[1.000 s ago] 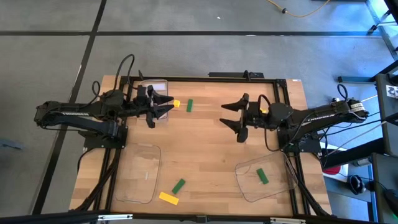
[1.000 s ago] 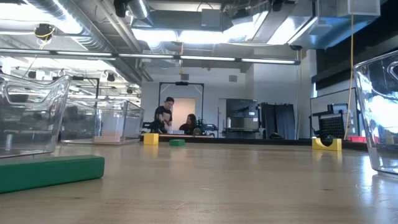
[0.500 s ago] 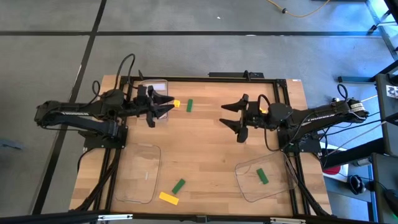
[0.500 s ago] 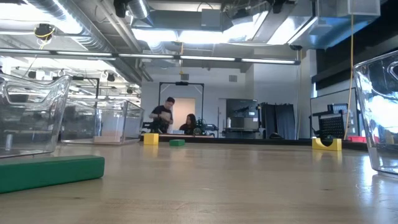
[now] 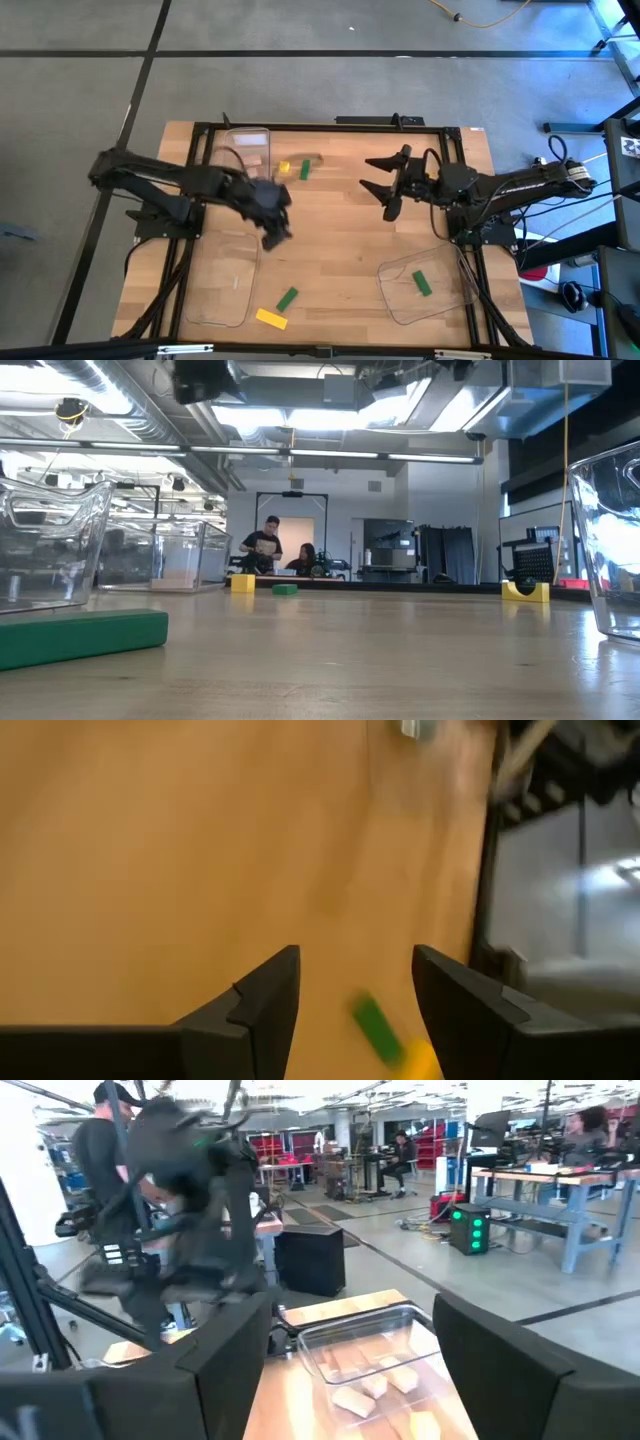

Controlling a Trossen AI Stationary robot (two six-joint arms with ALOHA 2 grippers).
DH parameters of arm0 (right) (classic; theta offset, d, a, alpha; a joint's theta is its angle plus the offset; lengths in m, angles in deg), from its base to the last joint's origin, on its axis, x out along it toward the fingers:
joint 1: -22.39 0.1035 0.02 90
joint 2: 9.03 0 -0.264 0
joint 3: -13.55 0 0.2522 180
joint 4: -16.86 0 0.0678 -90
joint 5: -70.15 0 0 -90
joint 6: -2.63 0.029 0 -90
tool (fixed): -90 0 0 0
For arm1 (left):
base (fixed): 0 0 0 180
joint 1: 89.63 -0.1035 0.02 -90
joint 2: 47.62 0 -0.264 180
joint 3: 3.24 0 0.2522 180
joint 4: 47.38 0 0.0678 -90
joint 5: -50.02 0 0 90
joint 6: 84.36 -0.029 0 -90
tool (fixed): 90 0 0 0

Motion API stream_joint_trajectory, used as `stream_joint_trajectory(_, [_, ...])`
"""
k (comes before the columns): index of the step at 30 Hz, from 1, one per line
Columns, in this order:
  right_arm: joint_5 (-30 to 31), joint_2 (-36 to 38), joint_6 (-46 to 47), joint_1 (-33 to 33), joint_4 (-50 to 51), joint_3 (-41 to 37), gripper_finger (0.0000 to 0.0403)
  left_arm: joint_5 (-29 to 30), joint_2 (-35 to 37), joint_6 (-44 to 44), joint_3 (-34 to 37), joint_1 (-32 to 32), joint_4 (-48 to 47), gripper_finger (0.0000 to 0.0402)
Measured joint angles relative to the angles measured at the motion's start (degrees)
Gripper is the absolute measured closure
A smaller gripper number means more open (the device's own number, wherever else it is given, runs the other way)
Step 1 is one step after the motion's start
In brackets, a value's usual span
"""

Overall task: Sort & place blocks by color
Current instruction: Put the bottom green block into the bottom right transparent bin

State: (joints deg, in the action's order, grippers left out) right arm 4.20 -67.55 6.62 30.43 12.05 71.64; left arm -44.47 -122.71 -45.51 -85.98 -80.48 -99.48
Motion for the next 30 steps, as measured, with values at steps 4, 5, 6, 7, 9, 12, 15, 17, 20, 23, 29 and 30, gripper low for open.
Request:
stream_joint_trajectory(4, [2.60, 3.16, 0.07, 0.00, 4.23, 0.00, 0.0122, -5.45, -7.78, 12.04, -3.47, 5.81, -4.75, 0.0216])
stream_joint_trajectory(5, [3.07, 3.92, 0.04, 0.00, 5.39, 0.00, 0.0122, -5.67, -9.46, 14.68, -3.87, 7.39, -4.66, 0.0216])
stream_joint_trajectory(6, [3.45, 4.68, 0.04, 0.00, 6.13, 0.00, 0.0122, -5.76, -11.09, 17.26, -4.20, 8.88, -4.89, 0.0216])
stream_joint_trajectory(7, [3.80, 5.49, 0.02, 0.00, 7.15, 0.00, 0.0122, -5.66, -12.86, 19.86, -4.72, 10.42, -4.73, 0.0216])
stream_joint_trajectory(9, [4.56, 6.79, 0.20, 0.00, 8.64, 0.00, 0.0122, -5.13, -16.27, 25.59, -5.85, 13.03, -4.34, 0.0216])
stream_joint_trajectory(12, [4.85, 8.29, 0.05, 0.00, 11.06, 0.00, 0.0122, -4.27, -21.37, 33.22, -7.99, 16.12, -4.47, 0.0216])
stream_joint_trajectory(15, [4.85, 9.42, 0.00, 0.00, 13.19, 0.02, 0.0122, -2.07, -25.84, 38.98, -10.59, 18.57, -4.60, 0.0216])
stream_joint_trajectory(17, [4.85, 9.76, 0.01, 0.01, 14.49, 0.02, 0.0122, 0.28, -28.55, 40.16, -12.13, 19.72, -4.56, 0.0216])
stream_joint_trajectory(20, [4.84, 9.90, 0.19, 0.01, 16.58, 0.02, 0.0122, 4.43, -31.84, 41.73, -14.04, 20.38, -4.46, 0.0216])
stream_joint_trajectory(23, [4.84, 9.94, 0.20, 0.00, 17.64, 0.01, 0.0122, 5.74, -34.05, 42.06, -14.49, 20.47, -4.69, 0.0216])
stream_joint_trajectory(29, [4.83, 9.94, 0.06, 0.02, 18.23, 0.00, 0.0122, 5.65, -37.47, 41.73, -14.54, 20.45, -5.20, 0.0216])
stream_joint_trajectory(30, [4.84, 9.94, 0.07, 0.00, 18.36, 0.01, 0.0122, 5.47, -38.02, 41.75, -14.54, 20.45, -4.94, 0.0216])
